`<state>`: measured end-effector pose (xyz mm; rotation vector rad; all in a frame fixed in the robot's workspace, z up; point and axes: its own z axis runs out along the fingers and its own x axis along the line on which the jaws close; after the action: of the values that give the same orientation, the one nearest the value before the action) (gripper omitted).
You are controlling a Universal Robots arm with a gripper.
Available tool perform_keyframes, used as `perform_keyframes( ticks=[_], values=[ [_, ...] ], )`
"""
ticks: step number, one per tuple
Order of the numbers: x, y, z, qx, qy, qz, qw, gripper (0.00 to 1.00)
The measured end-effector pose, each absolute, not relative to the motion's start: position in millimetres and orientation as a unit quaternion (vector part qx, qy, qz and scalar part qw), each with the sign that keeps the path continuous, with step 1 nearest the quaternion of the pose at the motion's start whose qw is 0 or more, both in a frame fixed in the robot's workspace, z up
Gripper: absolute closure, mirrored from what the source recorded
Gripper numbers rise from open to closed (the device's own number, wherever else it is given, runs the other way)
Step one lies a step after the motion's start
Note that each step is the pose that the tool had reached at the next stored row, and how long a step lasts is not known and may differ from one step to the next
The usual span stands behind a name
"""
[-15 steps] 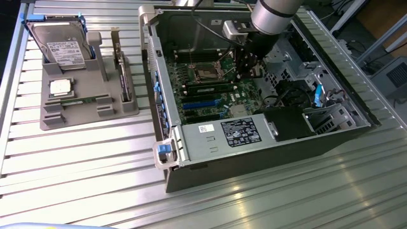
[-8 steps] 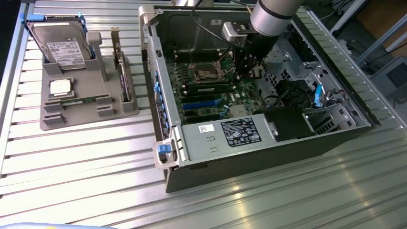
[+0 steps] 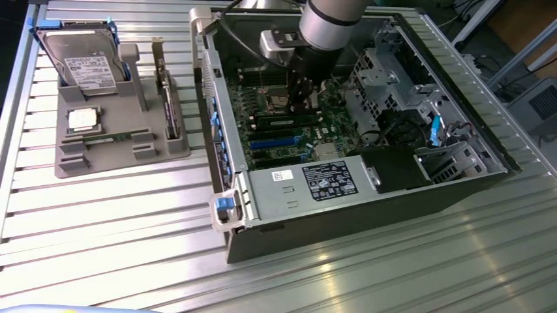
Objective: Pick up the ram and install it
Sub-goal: 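Press down the ram until it locks into place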
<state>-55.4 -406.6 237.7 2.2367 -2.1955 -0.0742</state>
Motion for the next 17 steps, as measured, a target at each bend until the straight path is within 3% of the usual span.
perform_keyframes(
  ticks=[6, 17],
  values=[
    [-93, -408, 235, 0.713, -0.700, -0.024, 0.003, 0.90],
    [-90, -409, 236, 0.713, -0.700, -0.024, 0.003, 0.90]
  ],
)
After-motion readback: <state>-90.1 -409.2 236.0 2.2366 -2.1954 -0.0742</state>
